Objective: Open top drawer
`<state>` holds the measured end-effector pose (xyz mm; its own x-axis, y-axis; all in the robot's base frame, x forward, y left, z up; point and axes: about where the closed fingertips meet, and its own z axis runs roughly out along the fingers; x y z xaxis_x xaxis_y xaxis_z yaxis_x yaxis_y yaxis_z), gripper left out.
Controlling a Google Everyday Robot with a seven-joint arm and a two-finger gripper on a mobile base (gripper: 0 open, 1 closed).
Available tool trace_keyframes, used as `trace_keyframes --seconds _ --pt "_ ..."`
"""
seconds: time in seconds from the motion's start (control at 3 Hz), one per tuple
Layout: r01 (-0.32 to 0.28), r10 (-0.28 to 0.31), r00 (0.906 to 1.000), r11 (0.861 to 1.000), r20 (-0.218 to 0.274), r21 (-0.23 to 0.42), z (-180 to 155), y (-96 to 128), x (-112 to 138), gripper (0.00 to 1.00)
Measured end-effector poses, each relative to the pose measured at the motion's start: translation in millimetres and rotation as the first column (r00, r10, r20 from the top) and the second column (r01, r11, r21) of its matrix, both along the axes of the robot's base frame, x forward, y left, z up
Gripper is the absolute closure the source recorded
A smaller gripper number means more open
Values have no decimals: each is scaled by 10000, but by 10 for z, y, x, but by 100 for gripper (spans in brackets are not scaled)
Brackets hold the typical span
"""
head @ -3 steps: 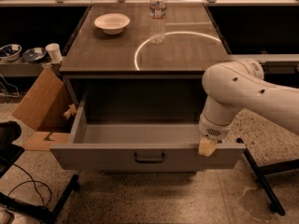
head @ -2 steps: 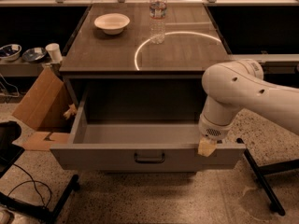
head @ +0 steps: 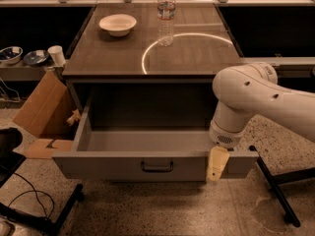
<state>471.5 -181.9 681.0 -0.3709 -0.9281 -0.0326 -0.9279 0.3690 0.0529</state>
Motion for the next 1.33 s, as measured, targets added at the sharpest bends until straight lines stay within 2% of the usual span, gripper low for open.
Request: trace_keyframes --seconds 0.33,0.67,1.0,1.33 --pt "0 0 10000 10000 0 0 0 0 0 0" --pt "109 -99 9980 9998 -622 145 -152 -1 -399 18" --pt "266 -235 9935 9993 -1109 261 -203 24 -735 41" --pt "266 -236 9935 9993 -1110 261 -121 24 -735 65"
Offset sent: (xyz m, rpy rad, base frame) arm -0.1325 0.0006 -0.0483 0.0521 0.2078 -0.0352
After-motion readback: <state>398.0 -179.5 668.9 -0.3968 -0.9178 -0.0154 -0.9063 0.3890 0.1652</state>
